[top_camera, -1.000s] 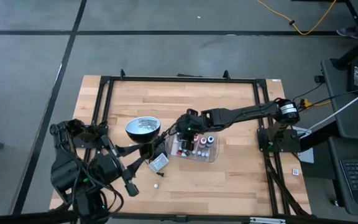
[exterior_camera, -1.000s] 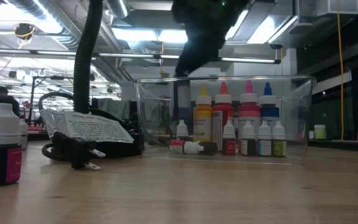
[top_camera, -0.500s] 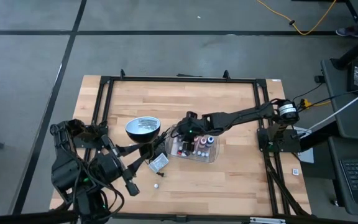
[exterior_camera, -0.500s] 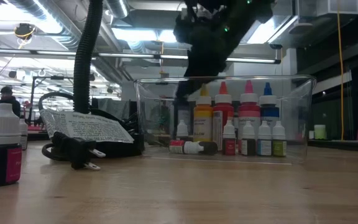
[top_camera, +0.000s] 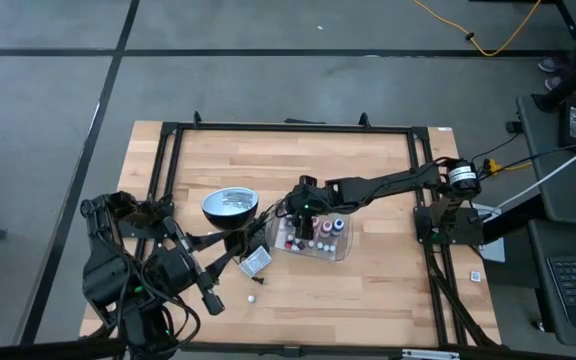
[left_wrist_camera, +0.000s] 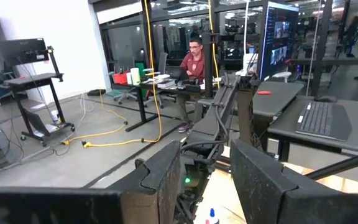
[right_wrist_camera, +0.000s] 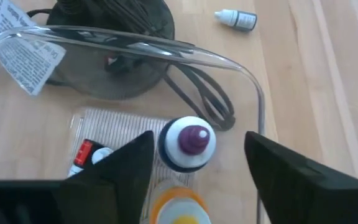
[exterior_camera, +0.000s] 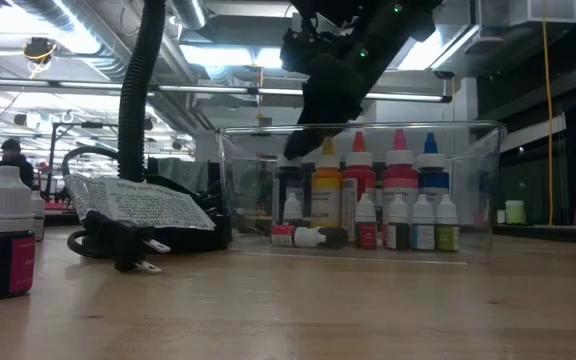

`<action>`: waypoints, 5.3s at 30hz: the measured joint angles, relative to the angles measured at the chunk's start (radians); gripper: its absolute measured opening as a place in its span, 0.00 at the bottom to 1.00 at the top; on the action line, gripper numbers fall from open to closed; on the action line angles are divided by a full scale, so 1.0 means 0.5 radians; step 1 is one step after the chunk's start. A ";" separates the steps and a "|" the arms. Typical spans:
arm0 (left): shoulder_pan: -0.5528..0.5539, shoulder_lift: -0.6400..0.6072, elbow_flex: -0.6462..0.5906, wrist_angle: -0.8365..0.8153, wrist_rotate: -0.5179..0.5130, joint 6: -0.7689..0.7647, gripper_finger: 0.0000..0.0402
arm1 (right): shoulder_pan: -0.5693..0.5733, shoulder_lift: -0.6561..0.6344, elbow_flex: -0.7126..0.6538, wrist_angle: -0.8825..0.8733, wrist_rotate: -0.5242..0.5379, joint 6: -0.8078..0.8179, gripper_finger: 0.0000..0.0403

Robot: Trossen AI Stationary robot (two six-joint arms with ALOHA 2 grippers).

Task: Pick & Place food coloring
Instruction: Put the big purple food coloring bottle into the transparent bin, then put the small red food coloring bottle into the transparent bin

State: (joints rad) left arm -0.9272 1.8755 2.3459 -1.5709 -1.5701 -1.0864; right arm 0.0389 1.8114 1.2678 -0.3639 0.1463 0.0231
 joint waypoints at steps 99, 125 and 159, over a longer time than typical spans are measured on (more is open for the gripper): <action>0.905 -1.775 -2.967 0.070 1.133 -1.807 0.24 | -0.087 -0.331 2.131 -2.090 0.277 -0.262 0.71; -0.142 -0.857 -3.199 1.158 1.965 -2.519 0.24 | -0.087 -0.330 2.130 -2.204 0.276 -0.090 0.71; 0.056 -0.413 -3.196 1.377 2.114 -2.611 0.36 | -0.087 -0.328 2.130 -2.270 0.277 0.001 0.71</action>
State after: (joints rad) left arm -0.8992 1.6691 0.7481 -0.8824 -0.5129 -2.3921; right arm -0.0048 1.6474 2.3329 -1.4990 0.2848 0.0238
